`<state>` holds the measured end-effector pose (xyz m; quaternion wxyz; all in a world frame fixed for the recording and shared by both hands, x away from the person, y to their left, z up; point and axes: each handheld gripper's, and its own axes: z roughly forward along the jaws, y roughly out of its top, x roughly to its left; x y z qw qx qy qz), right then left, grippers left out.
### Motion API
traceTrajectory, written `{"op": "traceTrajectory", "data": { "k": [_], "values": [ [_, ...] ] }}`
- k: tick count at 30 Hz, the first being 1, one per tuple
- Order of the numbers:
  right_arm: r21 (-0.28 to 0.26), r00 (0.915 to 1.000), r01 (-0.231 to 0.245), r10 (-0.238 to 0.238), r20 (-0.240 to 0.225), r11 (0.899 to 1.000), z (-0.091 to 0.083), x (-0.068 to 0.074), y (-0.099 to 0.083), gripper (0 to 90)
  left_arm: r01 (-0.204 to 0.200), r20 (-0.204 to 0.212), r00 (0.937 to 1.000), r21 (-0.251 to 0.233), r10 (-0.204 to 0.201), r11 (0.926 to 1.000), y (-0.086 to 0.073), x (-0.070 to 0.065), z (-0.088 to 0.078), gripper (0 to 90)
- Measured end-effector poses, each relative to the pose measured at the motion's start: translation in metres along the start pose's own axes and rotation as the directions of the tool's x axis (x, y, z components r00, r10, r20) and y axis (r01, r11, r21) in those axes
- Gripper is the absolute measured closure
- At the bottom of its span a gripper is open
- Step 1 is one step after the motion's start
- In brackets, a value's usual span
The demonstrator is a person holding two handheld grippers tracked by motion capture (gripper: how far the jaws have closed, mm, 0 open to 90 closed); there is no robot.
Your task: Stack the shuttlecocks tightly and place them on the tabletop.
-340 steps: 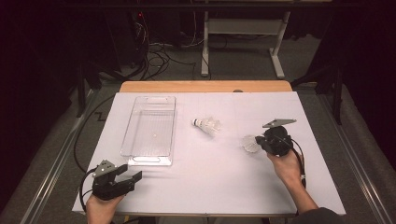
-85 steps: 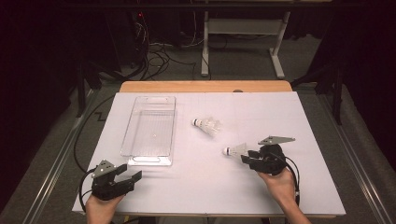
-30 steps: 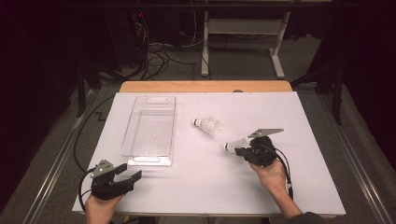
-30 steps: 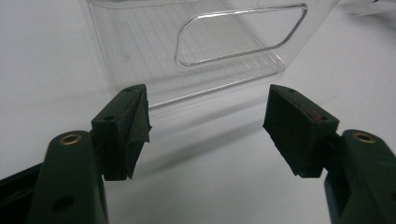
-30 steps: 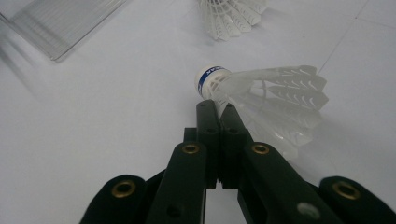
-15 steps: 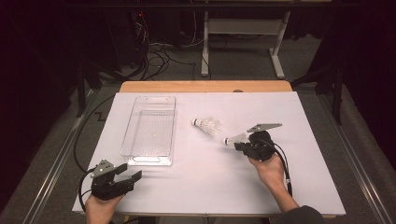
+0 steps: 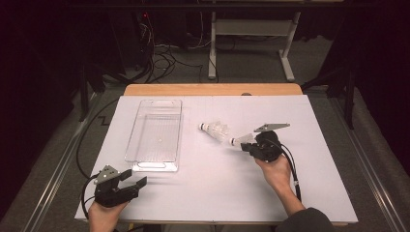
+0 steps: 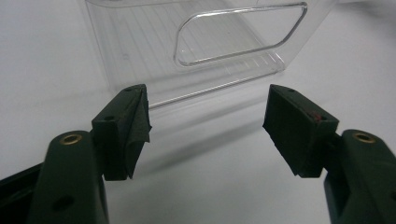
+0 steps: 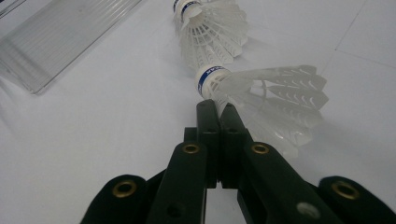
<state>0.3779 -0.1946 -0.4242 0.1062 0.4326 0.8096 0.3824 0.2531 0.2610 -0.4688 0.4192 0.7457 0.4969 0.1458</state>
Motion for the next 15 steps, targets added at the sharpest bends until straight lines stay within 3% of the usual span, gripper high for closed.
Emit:
{"op": "traceTrajectory", "data": {
  "k": [15],
  "values": [
    [-0.010, 0.9998, -0.020, 0.020, 0.003, 1.000, 0.013, -0.003, 0.010, 90.0, 0.001, 0.001, 1.0000, -0.002, -0.001, 1.0000, 0.000, 0.000, -0.001, 32.1]
  ]
}}
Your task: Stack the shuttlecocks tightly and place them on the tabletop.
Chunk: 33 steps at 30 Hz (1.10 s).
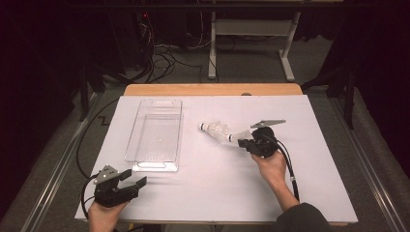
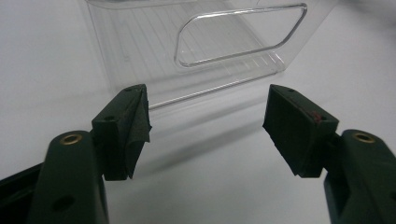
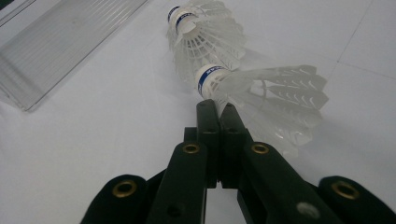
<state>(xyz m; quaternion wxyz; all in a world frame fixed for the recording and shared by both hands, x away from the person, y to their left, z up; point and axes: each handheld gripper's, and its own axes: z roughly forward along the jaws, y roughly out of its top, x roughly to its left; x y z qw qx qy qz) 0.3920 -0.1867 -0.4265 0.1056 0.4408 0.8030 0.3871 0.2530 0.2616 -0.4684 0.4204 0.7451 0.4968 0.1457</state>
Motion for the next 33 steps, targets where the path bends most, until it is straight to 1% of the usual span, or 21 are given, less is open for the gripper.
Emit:
{"op": "traceTrajectory", "data": {
  "k": [4, 15, 23, 33],
  "values": [
    [-0.002, 1.0000, -0.006, 0.006, 0.004, 1.000, 0.002, -0.001, 0.002, 90.0, 0.005, 0.000, 1.0000, -0.004, -0.005, 1.0000, 0.000, 0.001, 0.000, 32.1],
    [-0.001, 0.9999, -0.013, 0.013, 0.003, 1.000, 0.012, -0.002, 0.004, 90.0, 0.000, 0.000, 1.0000, 0.004, 0.000, 1.0000, 0.000, 0.001, 0.002, 32.2],
    [0.001, 1.0000, -0.001, 0.001, 0.003, 1.000, 0.019, 0.002, 0.012, 90.0, -0.004, 0.002, 1.0000, 0.006, 0.004, 1.0000, 0.000, 0.001, 0.002, 32.2],
    [-0.005, 1.0000, -0.009, 0.009, 0.001, 1.000, 0.030, 0.005, 0.016, 90.0, -0.006, 0.006, 1.0000, 0.005, 0.006, 1.0000, 0.001, 0.000, 0.002, 32.2]
  ]
}}
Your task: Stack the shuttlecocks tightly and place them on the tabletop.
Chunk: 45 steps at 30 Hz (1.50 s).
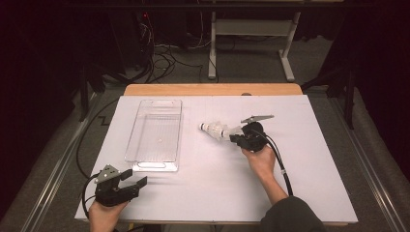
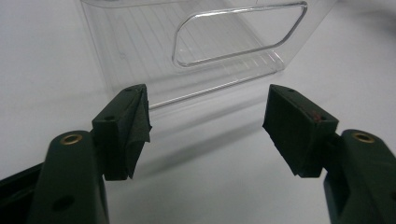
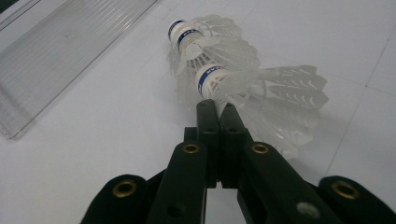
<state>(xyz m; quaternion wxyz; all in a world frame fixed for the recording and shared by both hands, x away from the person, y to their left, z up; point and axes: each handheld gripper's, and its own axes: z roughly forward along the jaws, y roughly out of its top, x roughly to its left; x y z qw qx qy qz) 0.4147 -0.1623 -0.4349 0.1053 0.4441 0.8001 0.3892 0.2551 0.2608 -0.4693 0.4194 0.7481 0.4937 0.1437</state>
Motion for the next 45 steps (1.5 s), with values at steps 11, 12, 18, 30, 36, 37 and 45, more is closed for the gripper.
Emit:
{"op": "traceTrajectory", "data": {
  "k": [11, 12, 18, 30, 36, 37, 45],
  "values": [
    [-0.003, 0.9999, 0.004, -0.004, -0.010, 1.000, 0.010, 0.005, 0.006, 90.0, 0.000, 0.002, 1.0000, -0.002, 0.000, 1.0000, 0.000, 0.000, 0.000, 32.2],
    [-0.005, 0.9999, 0.007, -0.007, -0.012, 1.000, 0.010, 0.004, 0.006, 90.0, 0.000, 0.002, 1.0000, -0.002, 0.000, 1.0000, 0.000, 0.000, 0.000, 32.2],
    [-0.011, 0.9998, 0.004, -0.004, -0.017, 1.000, 0.015, 0.006, 0.010, 90.0, -0.001, 0.001, 1.0000, -0.003, 0.001, 1.0000, 0.000, 0.000, -0.001, 32.2],
    [-0.013, 0.9997, -0.010, 0.009, -0.023, 1.000, 0.026, 0.004, 0.009, 90.0, 0.001, -0.003, 1.0000, -0.005, -0.001, 1.0000, 0.000, 0.000, -0.001, 32.1],
    [-0.027, 0.9994, -0.018, 0.017, -0.030, 0.999, 0.028, 0.005, 0.010, 90.0, -0.001, -0.002, 1.0000, -0.002, 0.001, 1.0000, 0.000, 0.000, 0.000, 32.1],
    [-0.029, 0.9994, -0.018, 0.017, -0.031, 0.999, 0.028, 0.005, 0.010, 90.0, -0.001, -0.003, 1.0000, -0.002, 0.001, 1.0000, 0.000, 0.000, -0.001, 32.1],
    [-0.032, 0.9993, -0.015, 0.014, -0.035, 0.999, 0.031, 0.007, 0.013, 90.0, 0.000, -0.002, 1.0000, -0.003, 0.000, 1.0000, 0.000, 0.000, -0.001, 32.1]
  ]
}}
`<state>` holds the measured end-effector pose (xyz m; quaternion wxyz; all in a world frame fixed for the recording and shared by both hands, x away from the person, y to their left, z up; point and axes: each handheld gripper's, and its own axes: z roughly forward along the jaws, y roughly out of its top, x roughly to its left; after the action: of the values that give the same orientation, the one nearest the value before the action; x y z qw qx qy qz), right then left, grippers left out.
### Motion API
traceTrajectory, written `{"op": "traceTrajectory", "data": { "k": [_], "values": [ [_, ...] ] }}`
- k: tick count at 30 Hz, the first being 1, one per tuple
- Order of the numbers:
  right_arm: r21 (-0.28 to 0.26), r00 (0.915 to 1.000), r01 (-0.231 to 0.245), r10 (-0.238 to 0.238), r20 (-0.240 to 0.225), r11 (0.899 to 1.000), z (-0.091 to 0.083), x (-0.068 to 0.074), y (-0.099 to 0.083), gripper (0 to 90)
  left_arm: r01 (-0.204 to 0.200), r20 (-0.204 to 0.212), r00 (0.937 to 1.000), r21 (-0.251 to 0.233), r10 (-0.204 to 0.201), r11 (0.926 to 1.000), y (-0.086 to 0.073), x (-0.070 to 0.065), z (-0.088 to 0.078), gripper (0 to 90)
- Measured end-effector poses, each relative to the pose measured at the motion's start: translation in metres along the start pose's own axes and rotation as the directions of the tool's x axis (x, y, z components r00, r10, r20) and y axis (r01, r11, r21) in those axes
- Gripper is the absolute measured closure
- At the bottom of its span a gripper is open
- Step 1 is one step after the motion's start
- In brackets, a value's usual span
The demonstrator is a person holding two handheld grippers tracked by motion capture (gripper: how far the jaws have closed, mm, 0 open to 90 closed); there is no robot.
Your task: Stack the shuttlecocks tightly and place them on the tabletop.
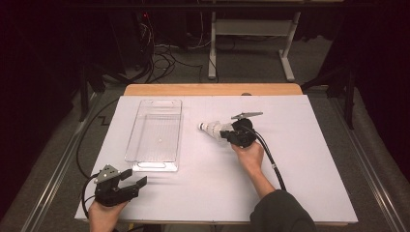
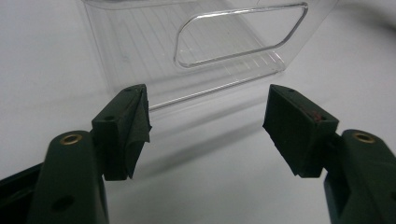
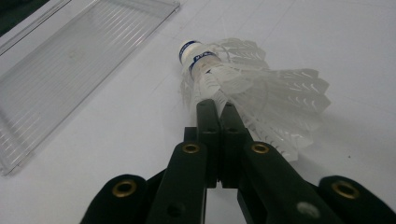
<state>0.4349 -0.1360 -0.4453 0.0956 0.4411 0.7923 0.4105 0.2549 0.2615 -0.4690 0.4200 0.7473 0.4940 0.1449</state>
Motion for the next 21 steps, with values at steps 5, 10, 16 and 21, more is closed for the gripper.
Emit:
{"op": "traceTrajectory", "data": {
  "k": [5, 10, 16, 21],
  "values": [
    [-0.005, 1.0000, -0.009, 0.009, -0.002, 1.000, 0.0024, -0.0014, 0.0001, 90.0, 0.000, 0.001, 1.0000, 0.000, 0.000, 1.0000, 0.0000, 0.0001, -0.0001, 32.1],
    [-0.008, 1.0000, -0.008, 0.008, -0.001, 1.000, 0.0044, -0.0026, -0.0004, 90.0, 0.000, 0.001, 1.0000, 0.000, 0.000, 1.0000, 0.0001, 0.0001, 0.0000, 32.1],
    [-0.010, 1.0000, -0.006, 0.006, 0.000, 1.000, 0.0050, -0.0031, -0.0007, 88.3, -0.002, 0.001, 1.0000, 0.000, 0.002, 1.0000, 0.0001, -0.0001, 0.0000, 32.1],
    [0.001, 0.9999, -0.011, 0.011, 0.007, 1.000, 0.0056, -0.0033, -0.0015, 82.6, 0.000, 0.000, 1.0000, -0.002, 0.000, 1.0000, 0.0001, 0.0003, -0.0003, 32.1]
  ]
}}
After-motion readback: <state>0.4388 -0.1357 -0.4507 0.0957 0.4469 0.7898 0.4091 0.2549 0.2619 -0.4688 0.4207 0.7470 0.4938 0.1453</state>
